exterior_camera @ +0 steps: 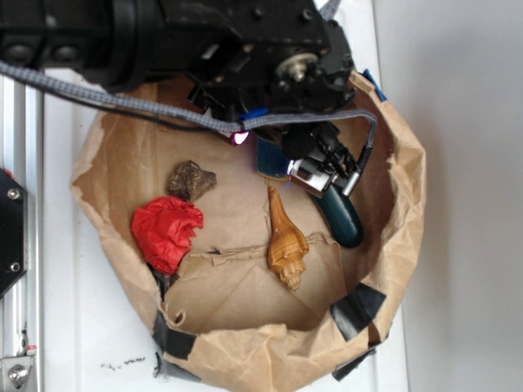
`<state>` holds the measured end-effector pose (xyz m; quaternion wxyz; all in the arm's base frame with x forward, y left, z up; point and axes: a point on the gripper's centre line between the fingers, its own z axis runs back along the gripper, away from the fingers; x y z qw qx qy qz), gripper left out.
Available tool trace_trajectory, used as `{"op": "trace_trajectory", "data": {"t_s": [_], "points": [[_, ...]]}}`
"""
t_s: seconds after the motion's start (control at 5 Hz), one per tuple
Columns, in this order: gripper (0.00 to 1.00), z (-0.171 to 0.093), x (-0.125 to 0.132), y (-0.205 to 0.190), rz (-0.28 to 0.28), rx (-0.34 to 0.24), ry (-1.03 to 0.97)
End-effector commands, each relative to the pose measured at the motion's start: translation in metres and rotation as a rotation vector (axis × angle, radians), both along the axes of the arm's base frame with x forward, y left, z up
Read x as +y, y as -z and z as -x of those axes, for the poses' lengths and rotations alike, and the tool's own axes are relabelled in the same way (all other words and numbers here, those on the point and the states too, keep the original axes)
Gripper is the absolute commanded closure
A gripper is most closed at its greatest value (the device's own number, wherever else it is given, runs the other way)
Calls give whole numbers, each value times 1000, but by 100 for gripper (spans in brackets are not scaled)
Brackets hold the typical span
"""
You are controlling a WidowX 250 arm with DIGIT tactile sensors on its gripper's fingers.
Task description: Grab the green sponge.
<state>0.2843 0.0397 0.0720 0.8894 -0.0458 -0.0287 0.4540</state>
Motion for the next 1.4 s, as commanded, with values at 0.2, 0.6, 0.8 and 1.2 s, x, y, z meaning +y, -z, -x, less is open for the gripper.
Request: {"op": "trace_trajectory", "data": {"t_s": [0.2,0.6,0.8,1.2], "points": [[0,-15,6,25,-65,-5,-46],[100,-12,4,19,-53,-1,-45],[100,-12,3,15,-60,-21,-43],[100,-7,2,-21,-36,43,139]]}}
